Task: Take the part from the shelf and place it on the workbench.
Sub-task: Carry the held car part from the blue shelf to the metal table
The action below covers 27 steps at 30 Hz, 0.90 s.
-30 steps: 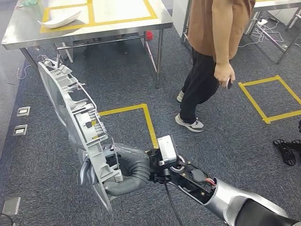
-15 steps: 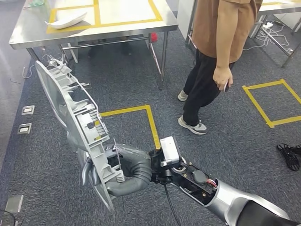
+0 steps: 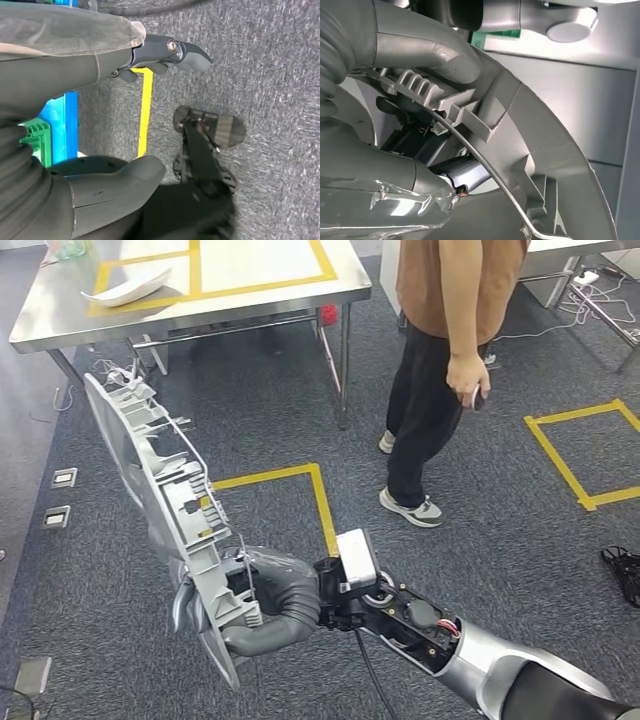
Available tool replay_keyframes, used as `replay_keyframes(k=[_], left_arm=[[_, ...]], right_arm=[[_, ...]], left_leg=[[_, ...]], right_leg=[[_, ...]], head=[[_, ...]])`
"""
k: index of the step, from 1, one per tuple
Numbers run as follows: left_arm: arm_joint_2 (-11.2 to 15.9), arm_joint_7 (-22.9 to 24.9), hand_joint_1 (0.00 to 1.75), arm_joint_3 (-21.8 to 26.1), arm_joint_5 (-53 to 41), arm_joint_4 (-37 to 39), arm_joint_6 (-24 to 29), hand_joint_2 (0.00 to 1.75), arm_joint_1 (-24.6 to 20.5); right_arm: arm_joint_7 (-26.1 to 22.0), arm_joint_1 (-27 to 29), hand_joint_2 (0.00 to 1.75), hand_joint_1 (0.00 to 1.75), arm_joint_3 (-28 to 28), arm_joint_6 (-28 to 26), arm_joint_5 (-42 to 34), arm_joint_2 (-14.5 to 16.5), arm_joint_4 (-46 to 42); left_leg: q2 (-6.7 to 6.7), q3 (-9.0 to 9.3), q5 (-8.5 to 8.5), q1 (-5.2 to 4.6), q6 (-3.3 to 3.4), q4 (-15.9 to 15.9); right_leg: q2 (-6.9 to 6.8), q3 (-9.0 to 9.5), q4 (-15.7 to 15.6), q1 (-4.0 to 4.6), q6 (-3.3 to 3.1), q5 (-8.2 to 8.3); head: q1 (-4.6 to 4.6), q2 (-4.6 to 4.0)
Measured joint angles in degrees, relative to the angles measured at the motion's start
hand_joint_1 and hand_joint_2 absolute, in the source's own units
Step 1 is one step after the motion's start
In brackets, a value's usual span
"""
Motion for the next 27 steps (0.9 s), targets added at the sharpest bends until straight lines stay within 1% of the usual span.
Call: replay_keyframes(k=[1, 2, 3, 4, 5, 6, 7, 9, 10, 11, 12, 13, 14, 15, 16, 17, 18, 19, 20, 21, 22, 23, 25, 26, 27], left_arm=[[0.0, 0.0, 0.00, 0.0, 0.0, 0.0, 0.0, 1.75, 0.1], [0.0, 0.0, 0.00, 0.0, 0.0, 0.0, 0.0, 1.75, 0.1], [0.0, 0.0, 0.00, 0.0, 0.0, 0.0, 0.0, 1.75, 0.2], [0.0, 0.0, 0.00, 0.0, 0.0, 0.0, 0.0, 1.75, 0.2], [0.1, 0.0, 0.00, 0.0, 0.0, 0.0, 0.0, 1.75, 0.2], [0.2, 0.0, 0.00, 0.0, 0.0, 0.0, 0.0, 1.75, 0.1], [0.2, 0.0, 0.00, 0.0, 0.0, 0.0, 0.0, 1.75, 0.0], [0.2, 0.0, 0.00, 0.0, 0.1, 0.0, 0.0, 1.75, -0.1], [0.2, 0.0, 0.00, 0.0, 0.1, 0.0, 0.0, 1.75, 0.0], [0.2, 0.0, 0.00, 0.0, 0.1, 0.0, 0.0, 1.75, 0.0], [0.2, 0.0, 0.00, 0.0, 0.1, 0.0, 0.0, 1.75, 0.0], [0.2, 0.0, 0.00, 0.0, 0.1, 0.0, 0.0, 1.75, 0.0], [0.2, 0.0, 0.00, 0.0, 0.1, 0.0, 0.0, 1.75, 0.0], [0.2, 0.0, 0.00, 0.0, 0.1, 0.0, 0.0, 1.75, 0.0], [0.2, 0.0, 0.00, 0.0, 0.1, 0.0, -0.1, 1.75, 0.0], [0.2, 0.0, 0.00, 0.0, 0.1, 0.0, -0.1, 1.75, 0.1], [0.1, 0.0, 0.00, 0.0, 0.1, 0.0, -0.1, 1.75, 0.1], [0.1, 0.0, 0.00, 0.0, 0.1, 0.0, -0.1, 1.75, 0.2], [0.0, 0.0, 0.00, 0.0, 0.1, 0.0, -0.1, 1.75, 0.2], [0.0, 0.0, 0.00, 0.0, 0.1, 0.0, -0.1, 1.75, 0.1], [-0.1, 0.0, 0.00, 0.1, 0.1, 0.0, -0.1, 1.75, 0.1], [-0.1, 0.0, 0.00, 0.1, 0.1, 0.0, -0.1, 1.75, 0.0], [-0.1, 0.0, 0.00, 0.1, 0.1, 0.0, -0.1, 1.75, 0.0], [-0.1, 0.0, 0.00, 0.1, 0.1, 0.0, -0.1, 1.75, 0.0], [0.0, 0.0, 0.00, 0.1, 0.1, 0.0, -0.1, 1.75, 0.0]], right_arm=[[0.0, 0.1, 1.75, 1.75, 0.0, 0.0, 0.0, 0.0, 0.0], [0.0, 0.1, 1.75, 1.75, 0.0, 0.0, 0.0, 0.0, 0.0], [0.0, 0.2, 1.75, 1.75, 0.0, 0.0, 0.0, 0.0, 0.0], [0.0, 0.2, 1.75, 1.75, 0.0, 0.1, 0.0, 0.0, 0.0], [0.0, 0.1, 1.75, 1.75, 0.0, 0.1, 0.0, 0.0, 0.0], [0.0, 0.1, 1.75, 1.75, 0.0, 0.1, 0.0, 0.0, 0.0], [-0.1, 0.1, 1.75, 1.75, 0.0, 0.1, 0.0, 0.0, 0.0], [-0.1, 0.0, 1.75, 1.75, 0.0, 0.1, 0.0, 0.0, 0.0], [-0.1, 0.0, 1.75, 1.75, 0.0, 0.2, 0.0, 0.0, 0.0], [-0.1, 0.0, 1.75, 1.75, 0.0, 0.2, 0.0, 0.0, 0.0], [-0.1, -0.1, 1.75, 1.75, 0.0, 0.2, 0.0, 0.0, 0.0], [-0.1, -0.1, 1.75, 1.75, 0.0, 0.2, 0.0, 0.0, 0.0], [-0.1, -0.1, 1.75, 1.75, 0.0, 0.2, 0.0, 0.0, 0.0], [-0.1, -0.1, 1.75, 1.75, 0.0, 0.2, 0.0, 0.0, 0.0], [-0.1, 0.0, 1.75, 1.75, 0.0, 0.2, 0.0, 0.0, 0.0], [-0.1, 0.1, 1.75, 1.75, 0.0, 0.2, 0.0, -0.1, 0.0], [-0.1, 0.2, 1.75, 1.75, 0.0, 0.2, 0.0, -0.1, 0.0], [-0.1, 0.2, 1.75, 1.75, 0.0, 0.2, 0.0, -0.1, 0.0], [-0.1, 0.2, 1.75, 1.75, 0.0, 0.2, 0.0, -0.1, 0.0], [-0.1, 0.2, 1.75, 1.75, 0.0, 0.2, 0.0, -0.1, 0.0], [-0.1, 0.1, 1.75, 1.75, 0.0, 0.2, 0.0, -0.1, 0.0], [-0.1, 0.0, 1.75, 1.75, 0.0, 0.2, 0.0, -0.1, 0.0], [-0.1, 0.0, 1.75, 1.75, 0.0, 0.2, 0.0, -0.1, -0.1], [-0.1, 0.0, 1.75, 1.75, 0.0, 0.2, 0.0, -0.1, -0.1], [-0.1, -0.1, 1.75, 1.75, -0.1, 0.2, 0.0, -0.1, -0.1]], left_leg=[[0.00, -1.73, -0.11, -0.07, 0.21, 2.4], [0.00, -2.41, 0.86, -0.19, 0.53, 2.6], [0.00, -1.77, 2.93, -0.40, 0.98, 0.3], [0.01, -0.19, 5.57, -0.73, 1.58, -3.8], [0.07, 1.64, 7.51, -1.12, 2.18, -7.9], [0.13, 3.20, 8.78, -1.49, 2.59, -11.6], [0.19, 4.12, 9.17, -1.78, 2.77, -13.6], [0.16, 4.54, 8.76, -1.99, 2.65, -14.8], [0.14, 4.76, 8.72, -1.86, 2.65, -15.0], [0.13, 5.10, 8.64, -1.71, 2.81, -15.3], [0.14, 5.47, 8.57, -1.53, 3.01, -15.6], [0.15, 5.80, 8.45, -1.43, 3.23, -15.7], [0.14, 6.01, 8.27, -1.46, 3.45, -15.8], [0.10, 6.21, 8.08, -1.50, 3.56, -15.7], [0.04, 6.46, 7.87, -1.53, 3.60, -15.7], [-0.04, 6.81, 7.62, -1.55, 3.56, -15.7], [-0.14, 7.25, 7.34, -1.56, 3.49, -15.7], [-0.24, 7.77, 7.03, -1.57, 3.38, -15.7], [-0.32, 8.20, 6.70, -1.63, 3.21, -15.7], [-0.40, 8.43, 6.44, -1.72, 3.02, -15.5], [-0.44, 8.45, 6.29, -1.81, 2.80, -15.5], [-0.44, 8.35, 6.23, -1.88, 2.58, -15.4], [-0.38, 8.21, 6.10, -1.92, 2.12, -15.4], [-0.32, 8.10, 5.71, -1.92, 1.86, -14.9], [-0.26, 7.36, 4.74, -1.89, 1.55, -13.3]], right_leg=[[-0.02, 0.17, 0.0, 0.25, -0.21, -0.15], [-0.02, 0.41, 0.0, 0.49, -0.41, -0.32], [0.00, 0.75, 0.0, 0.70, -0.56, -0.54], [0.01, 1.10, 0.0, 0.85, -0.66, -0.79], [0.02, 1.36, -0.1, 1.00, -0.65, -1.04], [0.04, 1.47, 0.0, 1.12, -0.53, -1.28], [0.03, 1.47, -0.1, 1.17, -0.37, -1.45], [0.00, 1.50, -0.3, 1.21, 0.11, -1.70], [-0.03, 1.51, -0.3, 1.13, 0.39, -1.94], [-0.04, 1.30, 0.5, 1.13, 0.68, -2.56], [-0.04, 0.52, 2.4, 1.13, 0.93, -3.63], [-0.03, -0.99, 5.5, 1.06, 1.11, -5.18], [-0.03, -3.07, 9.7, 1.06, 1.24, -6.95], [-0.03, -5.33, 13.9, 1.02, 1.33, -8.34], [-0.03, -7.05, 16.6, 1.00, 1.38, -8.80], [-0.03, -7.79, 17.3, 1.00, 1.37, -8.08], [-0.03, -7.31, 15.5, 1.00, 1.29, -6.13], [-0.02, -5.81, 11.6, 1.02, 1.12, -3.35], [0.03, -4.05, 7.4, 1.11, 0.88, -1.12], [0.06, -2.33, 3.8, 1.20, 0.64, 0.38], [0.10, -1.21, 1.4, 1.32, 0.39, 0.97], [0.14, -0.71, 0.5, 1.43, 0.20, 0.73], [0.17, -0.33, -0.2, 1.26, -0.18, 0.59], [0.15, -0.09, -0.5, 1.07, -0.38, 0.65], [0.07, 0.18, -0.8, 0.86, -0.62, 0.70]], head=[[-0.10, 0.00], [-0.16, 0.00], [-0.20, 0.00], [-0.23, 0.00], [-0.25, 0.00], [-0.31, 0.00], [-0.33, 0.00], [-0.35, 0.00], [-0.28, 0.00], [-0.19, 0.00], [-0.02, 0.00], [0.19, 0.00], [0.41, 0.00], [0.62, 0.00], [0.80, 0.00], [0.98, 0.00], [1.21, 0.00], [1.47, 0.00], [1.67, 0.00], [1.78, 0.00], [1.83, 0.00], [1.80, 0.00], [1.72, 0.00], [1.58, 0.00], [1.29, 0.00]])
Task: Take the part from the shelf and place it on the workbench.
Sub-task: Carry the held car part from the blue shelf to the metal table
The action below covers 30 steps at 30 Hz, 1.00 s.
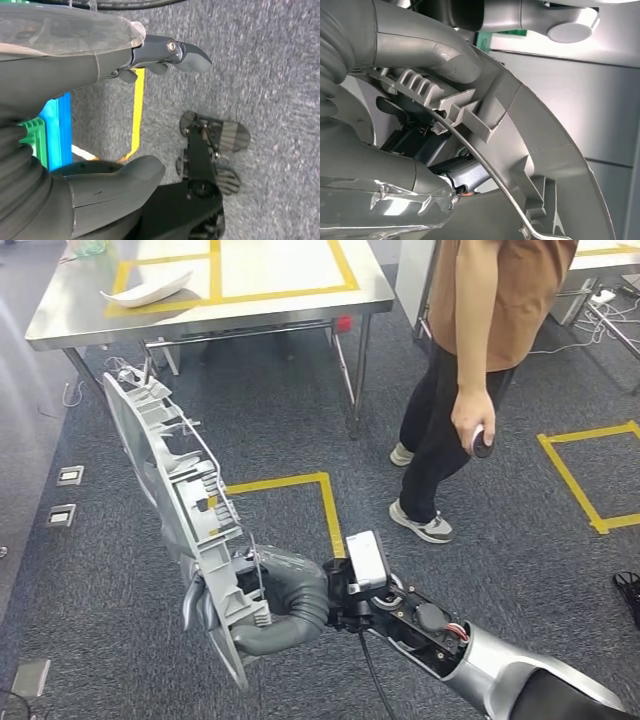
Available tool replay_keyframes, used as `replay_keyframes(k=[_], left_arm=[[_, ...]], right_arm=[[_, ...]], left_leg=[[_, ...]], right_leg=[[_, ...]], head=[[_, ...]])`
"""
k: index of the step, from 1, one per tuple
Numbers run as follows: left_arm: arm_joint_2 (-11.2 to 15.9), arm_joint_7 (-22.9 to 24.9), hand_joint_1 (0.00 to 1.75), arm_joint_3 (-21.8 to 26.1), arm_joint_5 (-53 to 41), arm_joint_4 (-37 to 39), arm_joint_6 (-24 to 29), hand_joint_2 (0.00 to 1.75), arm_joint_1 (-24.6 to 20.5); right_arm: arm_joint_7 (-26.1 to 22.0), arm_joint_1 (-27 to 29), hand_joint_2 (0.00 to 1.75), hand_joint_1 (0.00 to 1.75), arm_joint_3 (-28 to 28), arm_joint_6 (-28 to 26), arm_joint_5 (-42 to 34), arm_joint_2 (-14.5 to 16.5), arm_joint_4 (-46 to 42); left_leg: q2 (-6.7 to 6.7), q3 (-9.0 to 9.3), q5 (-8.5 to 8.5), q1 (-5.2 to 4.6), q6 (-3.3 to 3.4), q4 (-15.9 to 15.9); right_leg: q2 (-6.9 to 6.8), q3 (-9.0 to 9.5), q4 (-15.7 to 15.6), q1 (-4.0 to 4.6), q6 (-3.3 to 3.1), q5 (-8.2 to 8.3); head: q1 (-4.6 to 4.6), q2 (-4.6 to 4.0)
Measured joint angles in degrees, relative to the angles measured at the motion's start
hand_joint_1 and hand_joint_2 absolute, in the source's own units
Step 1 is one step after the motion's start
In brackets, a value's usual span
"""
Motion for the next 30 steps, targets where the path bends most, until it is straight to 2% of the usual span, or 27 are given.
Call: replay_keyframes(k=[1, 3, 5, 7, 9, 11, 12, 14, 15, 16, 17, 18, 20, 21, 22, 23, 25, 26, 27, 28, 30], left_arm=[[0.0, 0.0, 0.00, 0.0, 0.0, 0.0, 0.0, 1.75, 0.0], [0.0, 0.0, 0.00, 0.0, 0.0, 0.0, 0.0, 1.75, 0.0], [0.0, 0.0, 0.00, 0.1, 0.0, 0.0, 0.0, 1.75, 0.1], [-0.1, 0.0, 0.00, 0.1, 0.0, 0.0, 0.0, 1.75, 0.2], [-0.1, 0.0, 0.00, 0.1, 0.0, 0.0, 0.0, 1.75, 0.2], [0.0, 0.0, 0.00, 0.1, 0.0, 0.0, 0.0, 1.75, 0.2], [0.0, 0.0, 0.00, 0.2, 0.0, 0.0, 0.0, 1.75, 0.2], [0.0, 0.0, 0.00, 0.3, 0.0, 0.0, 0.0, 1.75, 0.1], [0.1, 0.0, 0.00, 0.3, 0.0, 0.0, 0.0, 1.75, 0.1], [0.0, 0.0, 0.00, 0.3, 0.0, 0.0, 0.0, 1.75, 0.1], [0.0, 0.0, 0.00, 0.3, 0.0, 0.0, 0.0, 1.75, 0.1], [0.0, 0.0, 0.00, 0.3, 0.0, 0.0, 0.0, 1.75, 0.1], [0.0, 0.0, 0.00, 0.3, 0.0, 0.0, 0.0, 1.75, 0.0], [0.1, 0.0, 0.00, 0.3, 0.0, 0.0, 0.0, 1.75, 0.1], [0.1, 0.0, 0.00, 0.3, 0.0, 0.0, 0.0, 1.75, 0.1], [0.1, 0.0, 0.00, 0.3, 0.0, 0.0, 0.0, 1.75, 0.2], [0.0, 0.0, 0.00, 0.3, 0.0, 0.0, 0.0, 1.75, 0.3], [-0.1, 0.0, 0.00, 0.3, 0.0, 0.0, 0.0, 1.75, 0.3], [-0.2, 0.0, 0.00, 0.3, 0.0, 0.0, 0.0, 1.75, 0.3], [-0.3, 0.0, 0.00, 0.3, 0.0, 0.0, 0.0, 1.75, 0.2], [-0.3, 0.0, 0.00, 0.4, 0.0, 0.0, 0.0, 1.75, 0.2]], right_arm=[[0.0, -0.1, 1.75, 1.75, 0.0, 0.0, 0.0, 0.0, 0.0], [0.0, -0.1, 1.75, 1.75, -0.1, 0.0, 0.0, 0.0, 0.0], [0.0, 0.0, 1.75, 1.75, 0.0, 0.0, 0.0, 0.0, 0.0], [0.0, 0.1, 1.75, 1.75, 0.0, 0.0, 0.0, 0.0, 0.0], [0.0, 0.1, 1.75, 1.75, 0.0, 0.0, 0.0, 0.0, 0.0], [0.0, 0.1, 1.75, 1.75, 0.0, 0.0, 0.0, 0.0, 0.0], [0.0, 0.1, 1.75, 1.75, 0.0, 0.0, 0.0, 0.0, 0.0], [0.0, 0.0, 1.75, 1.75, 0.0, 0.0, 0.0, 0.0, -0.1], [0.0, 0.0, 1.75, 1.75, -0.1, 0.0, 0.0, 0.0, -0.1], [0.0, 0.0, 1.75, 1.75, -0.1, 0.0, 0.0, 0.0, -0.1], [0.0, 0.0, 1.75, 1.75, -0.1, 0.0, 0.0, 0.0, -0.2], [0.0, 0.0, 1.75, 1.75, -0.1, 0.0, 0.0, 0.0, -0.2], [0.0, 0.0, 1.75, 1.75, -0.2, 0.0, 0.0, 0.0, -0.2], [0.0, 0.2, 1.75, 1.75, -0.2, 0.0, 0.0, 0.0, -0.2], [0.0, 0.3, 1.75, 1.75, -0.2, 0.0, 0.0, 0.0, -0.2], [0.0, 0.4, 1.75, 1.75, -0.2, -0.1, 0.0, -0.1, -0.2], [0.0, 0.5, 1.75, 1.75, -0.2, -0.1, 0.0, -0.1, -0.2], [0.0, 0.4, 1.75, 1.75, -0.2, -0.1, 0.0, -0.1, -0.2], [0.0, 0.4, 1.75, 1.75, -0.2, -0.1, 0.0, -0.1, -0.3], [0.0, 0.3, 1.75, 1.75, -0.2, -0.1, 0.0, -0.1, -0.3], [0.0, 0.3, 1.75, 1.75, -0.2, -0.1, 0.0, -0.1, -0.3]], left_leg=[[0.05, -1.41, -1.38, 0.12, -0.32, 2.8], [0.11, -5.80, -4.28, 0.44, -0.88, 10.6], [0.13, -8.98, -4.92, 0.77, -1.22, 15.2], [0.14, -9.76, -4.44, 0.91, -1.31, 15.9], [0.14, -9.74, -4.32, 0.92, -1.31, 15.8], [0.16, -9.24, -3.05, 0.98, -1.35, 14.3], [0.25, -7.62, -0.71, 1.04, -1.37, 10.4], [0.36, -3.98, 2.64, 0.81, -0.61, 2.2], [0.40, -2.28, 3.80, 0.77, -0.07, -1.3], [0.37, -1.76, 3.29, 0.69, 0.60, -1.9], [0.36, -1.43, 3.10, 0.76, 1.02, -2.0], [0.37, -1.04, 2.88, 0.80, 1.45, -2.1], [0.38, -0.35, 2.31, 0.59, 2.08, -2.1], [0.34, 0.02, 2.01, 0.45, 2.25, -2.1], [0.27, 0.44, 1.67, 0.31, 2.32, -2.1], [0.17, 0.98, 1.30, 0.19, 2.33, -2.1], [-0.03, 2.19, 0.42, 0.03, 2.25, -2.2], [-0.09, 2.66, 0.03, -0.11, 2.12, -2.1], [-0.14, 2.88, -0.27, -0.16, 1.94, -2.1], [-0.14, 2.87, -0.44, -0.18, 1.73, -2.1], [-0.03, 2.94, -0.60, -0.26, 1.20, -2.4]], right_leg=[[-0.10, 0.26, -0.2, -0.17, -0.23, 0.00], [-0.25, 0.39, -0.3, -0.19, -0.52, -0.22], [-0.25, 0.54, -0.3, -0.22, -0.58, -0.48], [-0.23, 0.65, -0.3, -0.25, -0.56, -0.60], [-0.23, 0.66, -0.3, -0.25, -0.56, -0.61], [-0.21, 0.82, -0.3, -0.30, -0.47, -0.75], [-0.19, 1.17, -0.3, -0.39, -0.27, -1.02], [-0.17, 1.94, -0.4, -0.30, 0.73, -1.87], [-0.17, 2.28, -0.5, -0.30, 1.35, -2.38], [-0.18, 2.22, -0.1, -0.25, 1.86, -2.92], [-0.19, 1.68, 1.2, -0.34, 2.11, -3.74], [-0.19, 0.37, 4.1, -0.39, 2.29, -5.07], [-0.20, -4.15, 12.8, -0.39, 2.39, -8.23], [-0.20, -6.43, 16.5, -0.37, 2.37, -9.07], [-0.20, -7.90, 18.3, -0.34, 2.29, -8.80], [-0.19, -8.22, 17.7, -0.27, 2.10, -7.24], [-0.15, -6.13, 10.5, 0.08, 1.28, -1.78], [-0.14, -4.69, 6.7, 0.32, 0.81, 0.34], [-0.15, -3.37, 3.7, 0.54, 0.43, 1.43], [-0.15, -2.59, 2.1, 0.71, 0.18, 1.50], [-0.07, -1.68, 0.8, 0.67, 0.05, 0.78]], head=[[-0.33, 0.00], [-0.96, 0.00], [-1.20, 0.00], [-1.32, 0.00], [-1.31, 0.00], [-1.31, 0.00], [-1.36, 0.00], [-1.56, 0.00], [-1.63, 0.00], [-1.61, 0.00], [-1.47, 0.00], [-1.24, 0.00], [-0.68, 0.00], [-0.45, 0.00], [-0.29, 0.00], [-0.13, 0.00], [0.25, 0.00], [0.21, 0.00], [0.19, 0.00], [0.13, 0.00], [0.12, 0.00]])
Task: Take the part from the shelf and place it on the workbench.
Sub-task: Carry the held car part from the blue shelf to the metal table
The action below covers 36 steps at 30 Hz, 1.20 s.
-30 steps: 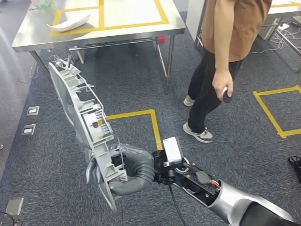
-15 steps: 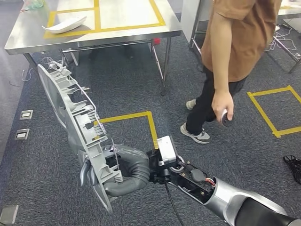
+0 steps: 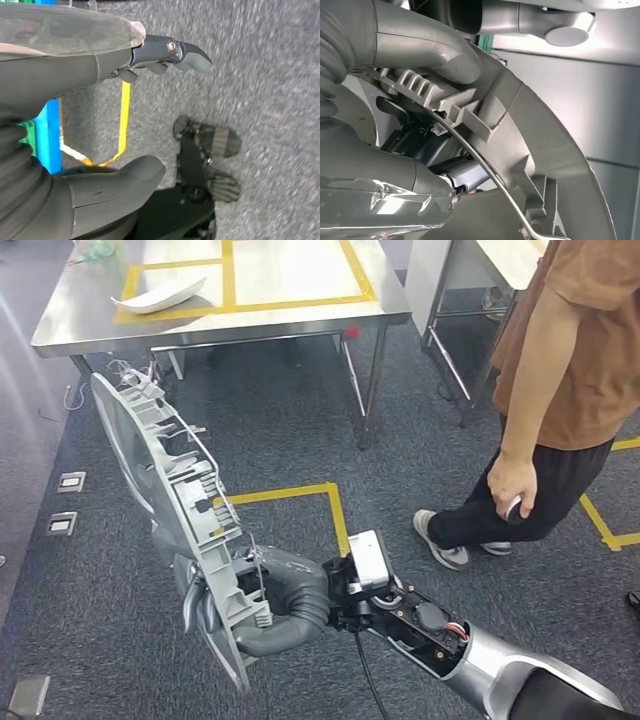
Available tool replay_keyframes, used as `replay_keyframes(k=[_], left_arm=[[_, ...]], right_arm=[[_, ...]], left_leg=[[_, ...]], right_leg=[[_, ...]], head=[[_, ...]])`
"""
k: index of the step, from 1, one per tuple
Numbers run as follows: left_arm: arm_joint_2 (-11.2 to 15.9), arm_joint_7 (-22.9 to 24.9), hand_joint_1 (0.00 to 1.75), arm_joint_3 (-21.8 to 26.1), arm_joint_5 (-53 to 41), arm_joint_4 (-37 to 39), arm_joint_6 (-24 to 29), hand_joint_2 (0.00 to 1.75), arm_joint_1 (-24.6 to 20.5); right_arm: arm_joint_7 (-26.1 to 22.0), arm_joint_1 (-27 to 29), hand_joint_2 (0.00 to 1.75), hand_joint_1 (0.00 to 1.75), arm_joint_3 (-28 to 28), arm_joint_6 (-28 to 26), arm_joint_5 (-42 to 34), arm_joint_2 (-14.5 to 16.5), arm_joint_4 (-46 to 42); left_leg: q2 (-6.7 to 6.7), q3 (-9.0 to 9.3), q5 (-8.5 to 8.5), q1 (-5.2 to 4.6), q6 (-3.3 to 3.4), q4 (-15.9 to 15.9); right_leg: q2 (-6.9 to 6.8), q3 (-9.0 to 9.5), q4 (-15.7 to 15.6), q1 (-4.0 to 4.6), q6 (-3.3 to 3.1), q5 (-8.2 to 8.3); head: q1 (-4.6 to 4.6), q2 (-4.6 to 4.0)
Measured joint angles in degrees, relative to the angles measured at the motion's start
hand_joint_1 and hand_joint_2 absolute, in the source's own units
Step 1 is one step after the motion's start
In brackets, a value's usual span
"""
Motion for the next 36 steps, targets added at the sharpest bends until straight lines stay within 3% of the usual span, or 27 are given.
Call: replay_keyframes(k=[2, 3, 6, 7, 8, 10, 12, 13, 17, 19, 21, 22, 23, 24, 27, 29, 31, 33, 35, 36], left_arm=[[0.0, 0.0, 0.00, 0.0, 0.0, 0.0, 0.0, 1.75, 0.0], [0.1, 0.0, 0.00, 0.0, 0.0, 0.0, 0.0, 1.75, -0.2], [0.1, 0.0, 0.00, 0.0, -0.1, 0.0, 0.0, 1.75, -0.2], [0.1, 0.0, 0.00, 0.0, -0.1, 0.0, 0.0, 1.75, -0.1], [0.1, 0.0, 0.00, 0.0, -0.1, 0.0, 0.0, 1.75, 0.0], [0.2, 0.0, 0.00, 0.0, -0.1, 0.0, 0.0, 1.75, 0.1], [0.2, 0.0, 0.00, 0.0, 0.0, 0.0, 0.0, 1.75, 0.0], [0.2, 0.0, 0.00, 0.0, 0.0, 0.0, 0.0, 1.75, 0.0], [0.1, 0.0, 0.00, 0.1, 0.1, 0.0, 0.0, 1.75, 0.0], [0.2, 0.0, 0.00, 0.1, 0.2, 0.0, 0.1, 1.75, 0.0], [0.2, 0.0, 0.00, 0.1, 0.2, 0.0, 0.1, 1.75, 0.1], [0.2, 0.0, 0.00, 0.1, 0.2, 0.0, 0.1, 1.75, 0.1], [0.2, 0.0, 0.00, 0.1, 0.2, 0.0, 0.1, 1.75, 0.2], [0.2, 0.0, 0.00, 0.1, 0.2, 0.0, 0.1, 1.75, 0.2], [0.0, 0.0, 0.00, 0.1, 0.2, 0.0, 0.1, 1.75, 0.3], [-0.1, 0.0, 0.00, 0.2, 0.2, 0.0, 0.1, 1.75, 0.1], [0.0, 0.0, 0.00, 0.2, 0.2, 0.0, 0.1, 1.75, -0.1], [0.0, 0.0, 0.00, 0.3, 0.2, 0.0, 0.1, 1.75, -0.1], [-0.1, 0.0, 0.00, 0.3, 0.2, 0.0, 0.1, 1.75, -0.2], [-0.1, 0.0, 0.00, 0.3, 0.2, 0.0, 0.1, 1.75, -0.3]], right_arm=[[0.0, 0.0, 1.75, 1.75, 0.0, -0.1, 0.0, 0.0, -0.1], [0.0, 0.0, 1.75, 1.75, -0.1, -0.1, 0.0, 0.0, -0.1], [0.0, -0.1, 1.75, 1.75, -0.1, -0.2, 0.0, 0.1, -0.1], [0.0, 0.0, 1.75, 1.75, -0.1, -0.2, 0.0, 0.1, -0.1], [0.0, 0.1, 1.75, 1.75, 0.0, -0.2, 0.0, 0.0, -0.1], [0.1, 0.3, 1.75, 1.75, 0.0, -0.1, 0.0, 0.0, -0.1], [0.0, 0.1, 1.75, 1.75, 0.0, 0.0, 0.0, 0.0, -0.1], [0.0, 0.1, 1.75, 1.75, 0.0, 0.1, 0.0, 0.1, -0.1], [-0.1, -0.1, 1.75, 1.75, 0.0, 0.3, 0.0, 0.1, -0.1], [-0.1, -0.2, 1.75, 1.75, 0.0, 0.3, 0.0, 0.1, -0.1], [-0.2, -0.2, 1.75, 1.75, 0.0, 0.3, 0.0, 0.1, -0.1], [-0.2, -0.2, 1.75, 1.75, 0.0, 0.4, 0.0, 0.1, 0.0], [-0.2, -0.2, 1.75, 1.75, 0.0, 0.4, 0.0, 0.1, 0.0], [-0.2, -0.1, 1.75, 1.75, 0.0, 0.4, 0.0, 0.1, 0.0], [-0.2, -0.2, 1.75, 1.75, -0.1, 0.4, 0.0, 0.0, 0.1], [-0.3, -0.2, 1.75, 1.75, -0.1, 0.4, 0.0, 0.0, 0.1], [-0.3, -0.3, 1.75, 1.75, 0.0, 0.5, 0.0, 0.0, 0.1], [-0.3, -0.4, 1.75, 1.75, -0.1, 0.4, 0.0, 0.1, 0.1], [-0.3, -0.7, 1.75, 1.75, -0.1, 0.4, -0.1, 0.1, 0.1], [-0.4, -0.8, 1.75, 1.75, -0.1, 0.4, -0.1, 0.1, 0.1]], left_leg=[[0.14, -0.11, -0.77, -0.04, -0.57, 0.9], [0.16, -1.08, -1.71, 0.00, -0.90, 3.1], [0.21, -8.33, -4.94, 0.67, -1.79, 14.4], [0.22, -10.32, -4.68, 0.89, -2.03, 16.6], [0.23, -11.23, -3.26, 1.09, -2.22, 16.5], [0.36, -9.67, 2.16, 1.43, -2.48, 10.0], [0.55, -6.89, 5.21, 1.35, -2.34, 3.1], [0.59, -6.07, 5.34, 1.26, -1.98, 1.4], [0.38, -4.71, 3.56, 1.16, 0.18, 0.8], [0.32, -3.61, 2.83, 1.09, 0.95, 0.7], [0.27, -2.50, 1.83, 0.78, 1.42, 0.7], [0.21, -1.79, 1.26, 0.57, 1.55, 0.7], [0.13, -0.94, 0.63, 0.34, 1.65, 0.7], [0.03, 0.03, -0.05, 0.10, 1.72, 0.7], [-0.18, 2.80, -2.10, -0.43, 1.81, 0.5], [-0.27, 3.52, -2.83, -0.34, 1.48, 0.2], [-0.32, 3.75, -2.69, -0.27, 0.85, 0.2], [-0.15, 2.48, -2.06, -0.29, 0.17, 3.1], [0.06, -1.92, -2.89, 0.02, -0.58, 9.7], [0.10, -4.70, -4.19, 0.29, -0.95, 13.0]], right_leg=[[0.07, 0.99, -1.0, -0.47, -0.22, -0.12], [0.01, 1.62, -1.5, -0.75, -0.37, -0.18], [-0.16, 2.78, -2.0, -1.04, -0.56, -0.93], [-0.12, 3.19, -2.0, -1.11, -0.48, -1.34], [-0.07, 3.71, -2.0, -1.21, -0.36, -1.79], [0.02, 5.04, -2.0, -1.46, 0.10, -2.86], [0.05, 5.72, -2.0, -1.38, 0.86, -4.03], [0.04, 5.91, -2.1, -1.24, 1.23, -4.50], [-0.04, 6.94, -1.1, -1.20, 2.31, -5.49], [-0.14, 3.68, 5.0, -1.21, 2.43, -7.15], [-0.13, -1.55, 13.1, -1.05, 2.32, -9.78], [-0.13, -3.66, 15.4, -0.92, 2.18, -10.61], [-0.13, -4.95, 15.7, -0.73, 1.90, -10.55], [-0.11, -5.35, 14.1, -0.49, 1.45, -9.32], [0.11, -4.12, 4.4, 0.58, -0.53, -0.59], [0.37, -3.30, 1.2, 1.10, -1.24, 2.63], [0.48, -2.25, 0.1, 1.11, -1.50, 2.44], [0.41, -0.68, -1.3, 0.65, -1.76, 2.30], [0.31, 0.88, -2.4, 0.15, -1.85, 1.94], [0.28, 1.38, -2.6, -0.01, -1.84, 1.56]], head=[[-0.17, 0.00], [-0.40, 0.00], [-1.12, 0.00], [-1.26, 0.00], [-1.37, 0.00], [-1.54, 0.00], [-1.97, 0.00], [-2.07, 0.00], [-1.53, 0.00], [-0.88, 0.00], [-0.27, 0.00], [-0.06, 0.00], [0.13, 0.00], [0.29, 0.00], [0.39, 0.00], [-0.03, 0.00], [-0.02, 0.00], [0.06, 0.00], [-0.35, 0.00], [-0.64, 0.00]])
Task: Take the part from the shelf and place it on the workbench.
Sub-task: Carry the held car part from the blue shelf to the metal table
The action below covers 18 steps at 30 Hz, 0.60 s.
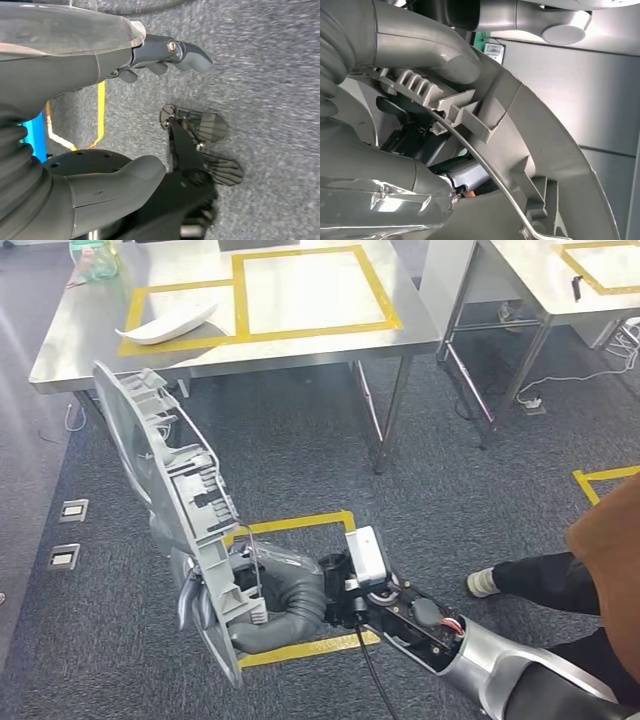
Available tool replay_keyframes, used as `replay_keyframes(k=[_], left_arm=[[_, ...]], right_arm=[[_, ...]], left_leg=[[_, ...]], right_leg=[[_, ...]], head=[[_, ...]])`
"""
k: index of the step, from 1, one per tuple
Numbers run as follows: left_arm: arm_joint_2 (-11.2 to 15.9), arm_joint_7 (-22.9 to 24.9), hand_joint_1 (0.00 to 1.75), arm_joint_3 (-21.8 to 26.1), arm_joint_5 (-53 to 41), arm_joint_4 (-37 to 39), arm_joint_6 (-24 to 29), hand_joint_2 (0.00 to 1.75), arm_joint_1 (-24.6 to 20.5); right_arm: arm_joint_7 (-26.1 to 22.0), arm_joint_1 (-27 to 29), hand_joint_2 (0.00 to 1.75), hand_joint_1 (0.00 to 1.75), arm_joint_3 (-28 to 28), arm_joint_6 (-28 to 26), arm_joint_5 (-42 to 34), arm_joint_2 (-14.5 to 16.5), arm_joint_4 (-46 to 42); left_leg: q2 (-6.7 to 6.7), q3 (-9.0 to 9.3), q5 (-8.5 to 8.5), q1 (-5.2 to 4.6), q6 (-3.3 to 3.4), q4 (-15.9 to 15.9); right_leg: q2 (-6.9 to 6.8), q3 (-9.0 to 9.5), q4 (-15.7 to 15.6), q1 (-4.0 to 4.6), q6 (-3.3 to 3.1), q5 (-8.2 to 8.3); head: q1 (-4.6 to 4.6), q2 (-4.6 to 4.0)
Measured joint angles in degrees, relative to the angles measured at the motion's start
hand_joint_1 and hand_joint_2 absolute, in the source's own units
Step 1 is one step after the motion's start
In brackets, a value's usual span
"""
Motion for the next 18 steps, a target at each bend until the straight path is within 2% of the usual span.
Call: replay_keyframes(k=[1, 2, 3, 4, 6, 7, 8, 11, 12, 13, 16, 17, 18], left_arm=[[0.0, 0.0, 0.00, 0.0, 0.0, 0.0, 0.0, 1.75, 0.0], [0.1, 0.0, 0.00, 0.0, 0.0, 0.0, 0.0, 1.75, 0.1], [0.1, 0.0, 0.00, 0.0, 0.0, 0.0, 0.0, 1.75, 0.2], [0.2, 0.0, 0.00, 0.0, -0.1, 0.0, 0.1, 1.75, 0.3], [0.2, 0.0, 0.00, 0.0, -0.2, 0.0, 0.2, 1.75, 0.3], [0.2, 0.0, 0.00, 0.0, -0.2, 0.0, 0.2, 1.75, 0.2], [0.2, 0.0, 0.00, 0.0, -0.2, 0.0, 0.2, 1.75, 0.2], [0.1, 0.0, 0.00, 0.0, -0.2, 0.0, 0.2, 1.75, 0.3], [0.1, 0.0, 0.00, 0.0, -0.2, 0.0, 0.2, 1.75, 0.3], [0.1, 0.0, 0.00, 0.0, -0.2, 0.0, 0.2, 1.75, 0.2], [0.2, 0.0, 0.00, 0.0, -0.2, 0.0, 0.2, 1.75, 0.1], [0.2, 0.0, 0.00, 0.0, -0.2, 0.0, 0.2, 1.75, 0.2], [0.2, 0.0, 0.00, 0.0, -0.2, 0.0, 0.2, 1.75, 0.2]], right_arm=[[0.0, 0.0, 1.75, 1.75, 0.0, 0.0, 0.0, 0.0, 0.0], [0.0, 0.1, 1.75, 1.75, 0.0, 0.0, 0.0, 0.0, 0.0], [0.0, 0.2, 1.75, 1.75, 0.0, -0.1, 0.0, 0.0, 0.0], [0.0, 0.3, 1.75, 1.75, 0.0, -0.1, 0.0, 0.0, 0.1], [0.0, 0.3, 1.75, 1.75, 0.0, -0.2, 0.0, 0.0, 0.1], [0.0, 0.2, 1.75, 1.75, 0.0, -0.3, 0.0, 0.0, 0.2], [0.0, 0.2, 1.75, 1.75, -0.1, -0.3, 0.0, 0.0, 0.2], [0.1, 0.2, 1.75, 1.75, -0.1, -0.3, 0.0, -0.1, 0.2], [0.1, 0.2, 1.75, 1.75, -0.1, -0.3, 0.0, -0.1, 0.2], [0.0, 0.1, 1.75, 1.75, -0.1, -0.3, 0.0, -0.1, 0.2], [0.0, 0.1, 1.75, 1.75, -0.2, -0.3, 0.0, -0.1, 0.2], [0.0, 0.2, 1.75, 1.75, -0.2, -0.3, 0.0, -0.1, 0.3], [0.0, 0.3, 1.75, 1.75, -0.2, -0.3, 0.0, -0.1, 0.3]], left_leg=[[0.01, -2.42, -1.31, 0.30, -0.34, 2.3], [0.03, -4.09, -1.93, 0.58, -0.63, 3.2], [0.06, -4.81, -1.25, 0.84, -0.92, 2.1], [0.10, -4.65, 0.85, 1.09, -1.22, -0.6], [0.36, -3.00, 6.88, 1.42, -1.72, -8.1], [0.56, -2.29, 8.53, 1.45, -1.54, -10.6], [0.68, -1.94, 9.50, 1.37, -1.13, -11.9], [0.68, -1.29, 9.04, 1.15, 0.64, -11.8], [0.67, -0.84, 8.70, 1.16, 1.06, -11.9], [0.65, -0.36, 8.41, 1.15, 1.39, -11.9], [0.59, 0.95, 7.15, 0.74, 2.01, -11.9], [0.56, 1.56, 6.64, 0.53, 2.09, -11.9], [0.50, 2.31, 6.09, 0.30, 2.15, -11.9]], right_leg=[[0.01, 0.50, -0.1, -0.13, 0.10, -0.48], [0.06, 1.08, 0.0, -0.27, 0.25, -1.03], [0.12, 1.77, 0.0, -0.43, 0.45, -1.64], [0.18, 2.53, 0.1, -0.64, 0.74, -2.28], [0.22, 4.03, 0.3, -0.96, 1.50, -3.65], [0.23, 4.39, 0.4, -0.99, 1.94, -4.28], [0.23, 4.72, 0.6, -0.90, 2.38, -4.82], [0.14, 5.18, 1.2, -0.84, 3.38, -5.79], [0.05, 4.68, 2.5, -0.92, 3.58, -6.11], [-0.04, 3.34, 5.0, -0.99, 3.75, -6.84], [-0.15, -3.89, 16.7, -0.99, 3.95, -11.00], [-0.15, -5.68, 18.6, -0.90, 3.81, -11.82], [-0.15, -6.51, 18.5, -0.74, 3.49, -11.44]], head=[[-0.16, 0.00], [-0.27, 0.00], [-0.38, 0.00], [-0.49, 0.00], [-0.80, 0.00], [-1.06, 0.00], [-1.12, 0.00], [-0.71, 0.00], [-0.54, 0.00], [-0.26, 0.00], [0.72, 0.00], [0.93, 0.00], [1.10, 0.00]])
